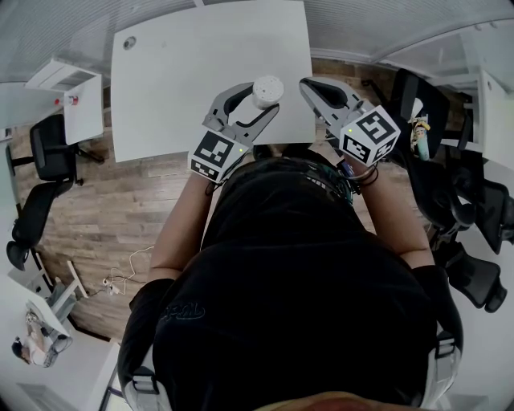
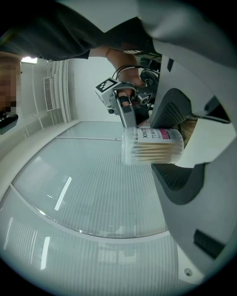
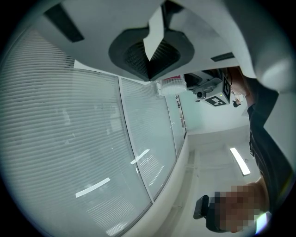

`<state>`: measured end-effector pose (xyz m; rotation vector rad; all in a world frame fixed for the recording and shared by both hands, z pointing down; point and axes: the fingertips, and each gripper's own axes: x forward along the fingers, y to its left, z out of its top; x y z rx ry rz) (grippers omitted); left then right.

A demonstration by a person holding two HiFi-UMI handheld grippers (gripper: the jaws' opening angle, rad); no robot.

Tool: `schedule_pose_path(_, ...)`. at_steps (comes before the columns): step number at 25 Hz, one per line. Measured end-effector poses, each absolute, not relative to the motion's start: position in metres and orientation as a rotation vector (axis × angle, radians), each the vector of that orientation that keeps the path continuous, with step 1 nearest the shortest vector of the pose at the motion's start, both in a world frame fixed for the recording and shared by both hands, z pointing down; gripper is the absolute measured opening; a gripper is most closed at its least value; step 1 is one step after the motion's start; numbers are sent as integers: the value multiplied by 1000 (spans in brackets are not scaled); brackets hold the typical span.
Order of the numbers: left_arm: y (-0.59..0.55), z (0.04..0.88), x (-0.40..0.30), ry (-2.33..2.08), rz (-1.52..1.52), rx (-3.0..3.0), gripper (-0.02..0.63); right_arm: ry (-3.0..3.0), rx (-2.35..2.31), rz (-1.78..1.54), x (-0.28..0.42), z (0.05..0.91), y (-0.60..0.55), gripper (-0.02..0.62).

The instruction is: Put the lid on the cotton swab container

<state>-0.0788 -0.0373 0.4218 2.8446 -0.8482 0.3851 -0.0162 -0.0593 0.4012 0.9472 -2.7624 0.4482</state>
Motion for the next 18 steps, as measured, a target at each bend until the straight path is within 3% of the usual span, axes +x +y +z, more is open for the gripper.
schedule_pose_path(18,-41,420,-75,-830,379,2857,247,-2771,942,426,-19,394,-62,23)
